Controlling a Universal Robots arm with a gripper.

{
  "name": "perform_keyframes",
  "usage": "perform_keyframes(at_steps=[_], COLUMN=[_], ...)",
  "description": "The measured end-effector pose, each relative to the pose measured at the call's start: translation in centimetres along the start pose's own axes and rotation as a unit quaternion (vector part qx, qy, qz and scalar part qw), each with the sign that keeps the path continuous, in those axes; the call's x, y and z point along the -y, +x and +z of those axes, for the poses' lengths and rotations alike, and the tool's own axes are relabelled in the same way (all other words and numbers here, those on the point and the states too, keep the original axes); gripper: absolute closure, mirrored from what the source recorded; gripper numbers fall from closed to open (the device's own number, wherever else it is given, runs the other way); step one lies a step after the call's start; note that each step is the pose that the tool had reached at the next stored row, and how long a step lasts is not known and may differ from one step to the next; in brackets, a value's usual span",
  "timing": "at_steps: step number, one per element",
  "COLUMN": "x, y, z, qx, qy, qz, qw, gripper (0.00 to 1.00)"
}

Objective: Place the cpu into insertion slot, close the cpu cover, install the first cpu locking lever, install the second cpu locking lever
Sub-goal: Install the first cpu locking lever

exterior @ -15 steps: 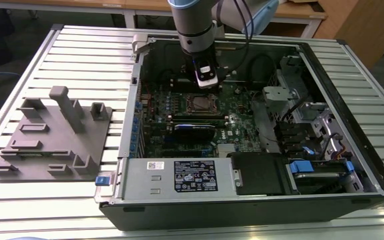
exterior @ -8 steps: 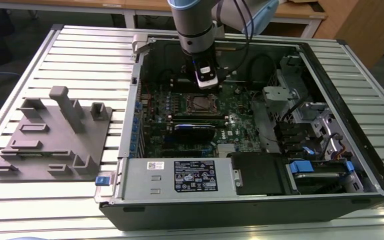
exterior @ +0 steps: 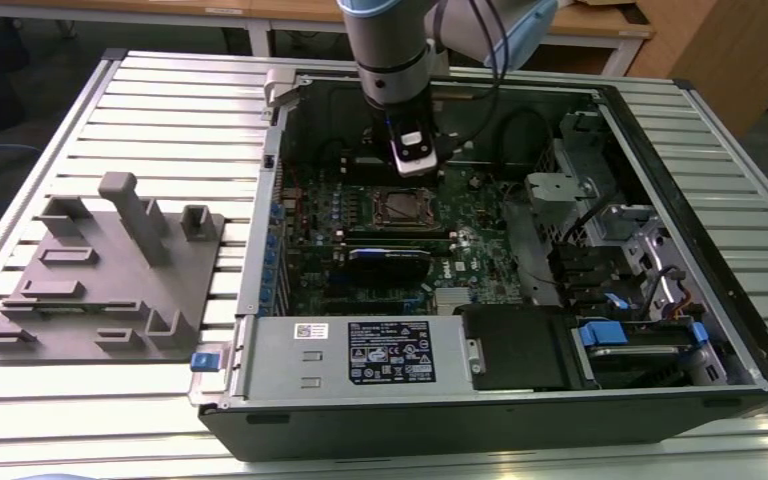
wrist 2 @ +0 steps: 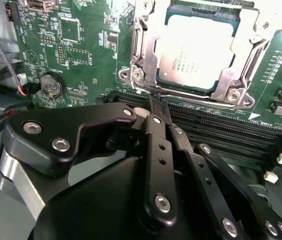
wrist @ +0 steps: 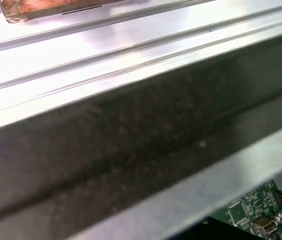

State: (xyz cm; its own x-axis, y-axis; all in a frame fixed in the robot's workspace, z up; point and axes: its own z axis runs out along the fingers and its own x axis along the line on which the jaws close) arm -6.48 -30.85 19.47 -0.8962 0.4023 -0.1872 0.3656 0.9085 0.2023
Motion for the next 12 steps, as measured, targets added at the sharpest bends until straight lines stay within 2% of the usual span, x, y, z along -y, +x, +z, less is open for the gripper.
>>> perform_keyframes(at_steps=[7, 12], x=[0.02, 0.29], y=[-0.6, -0.89], z=[0.01, 0.01], qx=[-0.0002, -0.0002], qy=[0.0002, 0.0001], qz=[0.0, 0.0], qw=[1.0, 1.0], gripper=[0.9, 0.9])
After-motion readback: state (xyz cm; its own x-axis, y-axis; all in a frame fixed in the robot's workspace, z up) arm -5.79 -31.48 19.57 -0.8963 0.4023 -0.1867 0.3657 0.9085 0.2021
